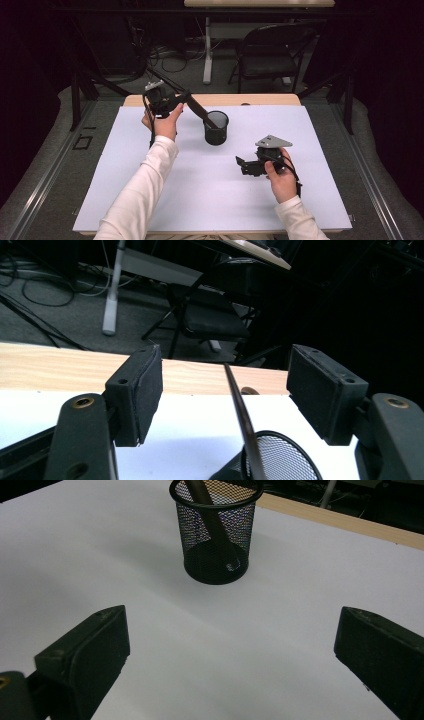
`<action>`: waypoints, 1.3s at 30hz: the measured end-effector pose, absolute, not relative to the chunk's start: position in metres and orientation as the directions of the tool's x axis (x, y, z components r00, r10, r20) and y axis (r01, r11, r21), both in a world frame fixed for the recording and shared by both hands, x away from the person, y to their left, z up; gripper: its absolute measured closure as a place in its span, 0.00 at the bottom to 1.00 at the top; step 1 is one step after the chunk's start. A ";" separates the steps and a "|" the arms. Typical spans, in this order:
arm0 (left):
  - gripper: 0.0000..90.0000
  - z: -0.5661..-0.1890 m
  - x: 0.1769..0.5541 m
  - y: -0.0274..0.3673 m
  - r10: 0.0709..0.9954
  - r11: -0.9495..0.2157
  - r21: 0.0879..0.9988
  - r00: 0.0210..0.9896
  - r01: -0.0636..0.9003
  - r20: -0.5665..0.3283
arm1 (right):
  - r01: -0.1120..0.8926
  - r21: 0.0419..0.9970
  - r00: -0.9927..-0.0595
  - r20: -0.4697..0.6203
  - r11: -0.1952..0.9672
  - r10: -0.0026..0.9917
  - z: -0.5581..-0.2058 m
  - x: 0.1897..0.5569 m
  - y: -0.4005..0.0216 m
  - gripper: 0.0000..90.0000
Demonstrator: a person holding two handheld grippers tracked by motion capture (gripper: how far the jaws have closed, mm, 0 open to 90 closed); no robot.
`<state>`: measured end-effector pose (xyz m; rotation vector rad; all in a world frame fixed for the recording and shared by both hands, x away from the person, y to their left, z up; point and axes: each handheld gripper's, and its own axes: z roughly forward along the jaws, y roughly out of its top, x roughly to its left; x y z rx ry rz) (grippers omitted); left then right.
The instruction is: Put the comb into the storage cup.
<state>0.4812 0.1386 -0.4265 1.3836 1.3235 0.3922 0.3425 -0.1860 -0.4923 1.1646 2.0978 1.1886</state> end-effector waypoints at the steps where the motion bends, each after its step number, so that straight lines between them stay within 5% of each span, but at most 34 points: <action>1: 0.34 -0.426 0.481 0.140 0.839 0.264 0.835 0.313 0.482 -0.446 | 0.446 0.854 -0.535 0.015 0.267 0.845 -0.492 0.343 -0.186 0.01; 39: 0.28 -0.417 0.473 0.157 0.848 0.217 0.844 0.333 0.490 -0.412 | 0.445 0.855 -0.534 0.013 0.268 0.845 -0.493 0.343 -0.186 0.01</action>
